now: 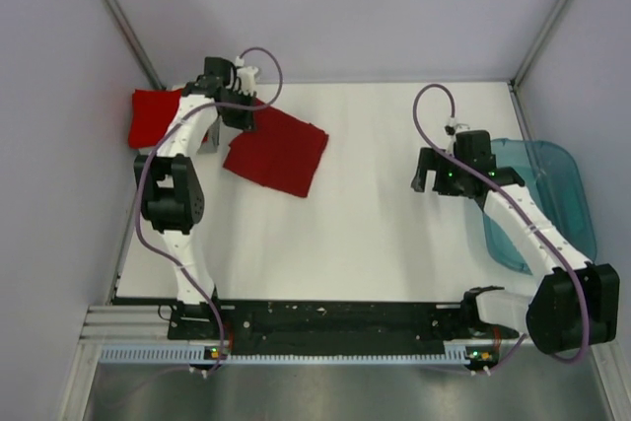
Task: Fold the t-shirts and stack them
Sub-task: Put the neatly folded tshirt into the corner of the board with the left arm
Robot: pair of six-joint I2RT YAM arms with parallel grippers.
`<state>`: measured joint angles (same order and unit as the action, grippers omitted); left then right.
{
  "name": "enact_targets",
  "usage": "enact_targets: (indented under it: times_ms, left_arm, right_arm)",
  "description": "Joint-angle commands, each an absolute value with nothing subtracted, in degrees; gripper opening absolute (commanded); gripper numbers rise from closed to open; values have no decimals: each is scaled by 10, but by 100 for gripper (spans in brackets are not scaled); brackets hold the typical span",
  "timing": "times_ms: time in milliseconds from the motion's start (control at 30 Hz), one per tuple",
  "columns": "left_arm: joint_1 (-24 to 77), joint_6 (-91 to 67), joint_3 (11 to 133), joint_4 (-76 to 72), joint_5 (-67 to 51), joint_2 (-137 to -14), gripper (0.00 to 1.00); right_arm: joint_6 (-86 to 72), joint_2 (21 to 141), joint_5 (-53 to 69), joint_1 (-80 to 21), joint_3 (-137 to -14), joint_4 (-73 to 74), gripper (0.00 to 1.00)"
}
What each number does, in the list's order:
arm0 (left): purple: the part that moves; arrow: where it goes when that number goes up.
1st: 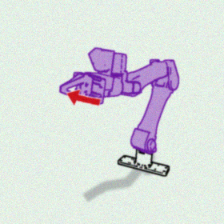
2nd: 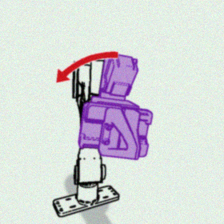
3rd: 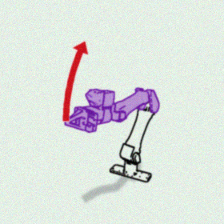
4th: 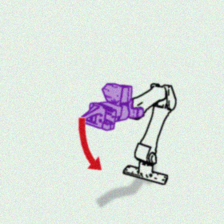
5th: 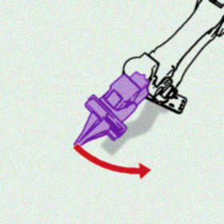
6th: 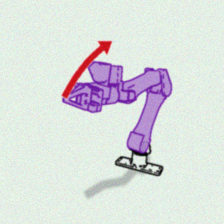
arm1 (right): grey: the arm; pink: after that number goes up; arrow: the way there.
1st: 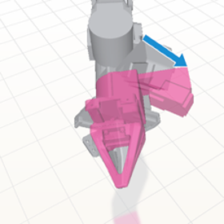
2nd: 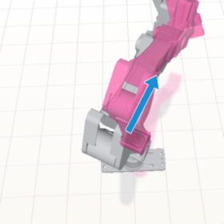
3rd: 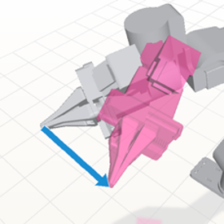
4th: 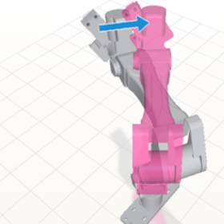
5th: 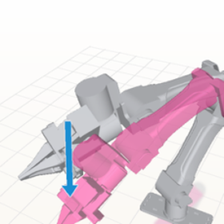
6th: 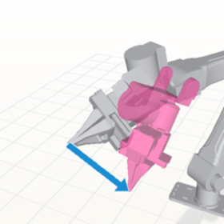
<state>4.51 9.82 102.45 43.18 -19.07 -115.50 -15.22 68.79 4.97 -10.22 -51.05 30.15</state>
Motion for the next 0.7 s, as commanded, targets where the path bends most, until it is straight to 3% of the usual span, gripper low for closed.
enact_targets:
  times_ms: [0, 367, 667]
  left_arm:
    - [20, 159, 1121, 459, -63, -1182, 0]
    - [16, 277, 1227, 412, 166, -1216, 0]
    - [9, 352, 1237, 356, 237, -1199, 0]
  right_arm:
    - [-138, 672, 18, -98, -521, 319, 99]
    - [-127, 658, 14, -98, -515, 337, 99]
    - [-119, 657, 7, -97, -503, 344, 99]
